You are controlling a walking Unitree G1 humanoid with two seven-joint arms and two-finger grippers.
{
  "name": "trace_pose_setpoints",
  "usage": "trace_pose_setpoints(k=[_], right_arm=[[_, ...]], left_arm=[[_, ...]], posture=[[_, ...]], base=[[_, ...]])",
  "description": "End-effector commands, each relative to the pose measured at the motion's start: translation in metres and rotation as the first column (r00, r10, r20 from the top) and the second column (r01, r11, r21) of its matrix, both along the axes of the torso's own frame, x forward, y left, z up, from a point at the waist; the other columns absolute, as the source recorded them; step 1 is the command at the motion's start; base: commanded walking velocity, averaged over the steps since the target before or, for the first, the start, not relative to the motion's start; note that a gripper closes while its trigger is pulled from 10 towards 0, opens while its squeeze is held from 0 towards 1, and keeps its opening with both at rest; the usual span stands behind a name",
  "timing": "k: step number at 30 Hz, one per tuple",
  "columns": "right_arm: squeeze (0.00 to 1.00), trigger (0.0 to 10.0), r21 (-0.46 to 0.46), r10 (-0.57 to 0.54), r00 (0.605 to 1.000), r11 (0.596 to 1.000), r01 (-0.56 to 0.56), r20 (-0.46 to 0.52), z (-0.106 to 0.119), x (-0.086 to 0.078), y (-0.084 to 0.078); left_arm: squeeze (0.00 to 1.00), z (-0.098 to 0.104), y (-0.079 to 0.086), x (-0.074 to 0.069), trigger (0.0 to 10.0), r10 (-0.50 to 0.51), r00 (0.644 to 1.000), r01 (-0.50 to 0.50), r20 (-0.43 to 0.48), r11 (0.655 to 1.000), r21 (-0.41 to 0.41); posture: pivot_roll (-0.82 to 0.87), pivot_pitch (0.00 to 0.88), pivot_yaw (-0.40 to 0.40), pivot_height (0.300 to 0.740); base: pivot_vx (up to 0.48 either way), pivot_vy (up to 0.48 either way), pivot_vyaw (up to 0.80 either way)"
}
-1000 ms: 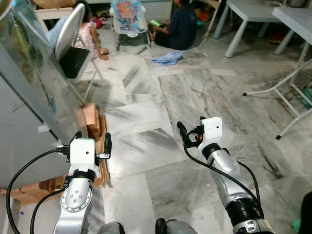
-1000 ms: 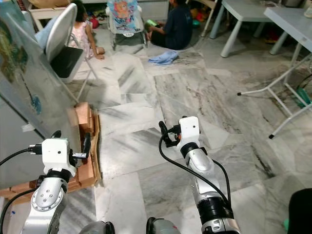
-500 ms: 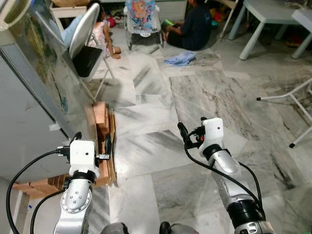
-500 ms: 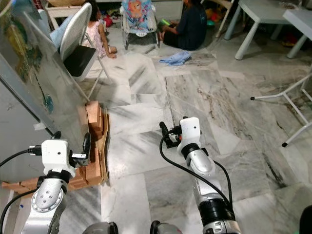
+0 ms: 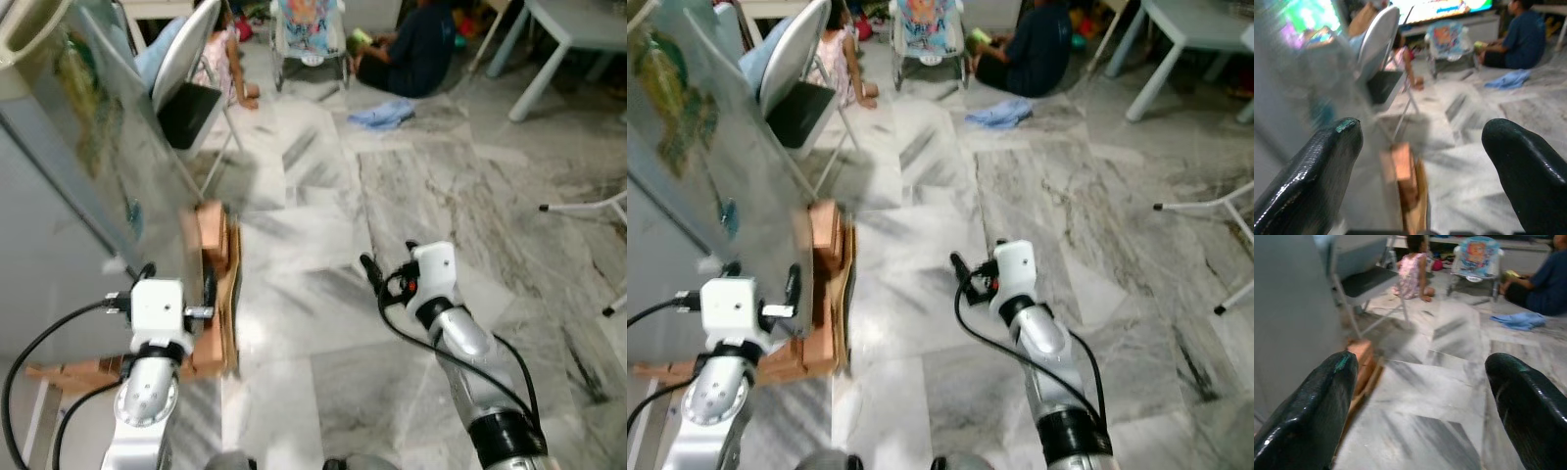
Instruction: Restocking fridge
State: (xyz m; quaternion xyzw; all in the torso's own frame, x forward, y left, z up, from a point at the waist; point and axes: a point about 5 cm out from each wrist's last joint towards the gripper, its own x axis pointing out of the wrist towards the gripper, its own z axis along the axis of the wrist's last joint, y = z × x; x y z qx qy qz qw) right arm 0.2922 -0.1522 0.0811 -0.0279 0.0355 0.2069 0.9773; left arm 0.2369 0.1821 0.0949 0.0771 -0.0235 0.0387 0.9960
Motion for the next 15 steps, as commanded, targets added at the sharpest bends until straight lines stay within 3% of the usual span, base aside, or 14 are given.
trace_pose_setpoints(k=[1, 8, 11, 15], right_arm=[[0.0, 10.0, -0.02, 0.047, 0.999, 0.999, -0.047, -0.003, 0.005, -0.004, -0.005], [0.0, 10.0, -0.035, 0.124, 0.992, 0.992, -0.124, -0.006, 0.012, -0.008, -0.006], [0.0, 10.0, -0.021, 0.185, 0.983, 0.982, -0.185, -0.004, 0.019, -0.017, 0.003], [0.0, 10.0, 0.009, 0.163, 0.987, 0.987, -0.163, 0.012, 0.022, -0.018, 0.008]], left_arm=[[0.0, 0.0, 0.001, -0.003, 10.0, 0.001, 1.0, -0.001, -0.003, 1.0, 0.006], [0.0, -0.001, 0.006, -0.003, 10.0, 0.013, 1.0, -0.012, -0.006, 1.0, 0.019], [0.0, 0.001, 0.012, -0.005, 10.0, 0.06, 0.998, -0.06, 0.008, 0.997, 0.051], [0.0, 0.001, 0.023, -0.01, 10.0, 0.136, 0.991, -0.136, 0.002, 0.988, 0.068]], posture=[[0.0, 0.122, -0.014, 0.74], [-0.01, 0.121, -0.013, 0.74], [-0.02, 0.13, -0.01, 0.74], [-0.01, 0.124, -0.013, 0.74]], base=[[0.322, 0.0, 0.0], [0.321, 0.0, 0.0], [0.0, 0.0, 0.0], [0.0, 0.0, 0.0]])
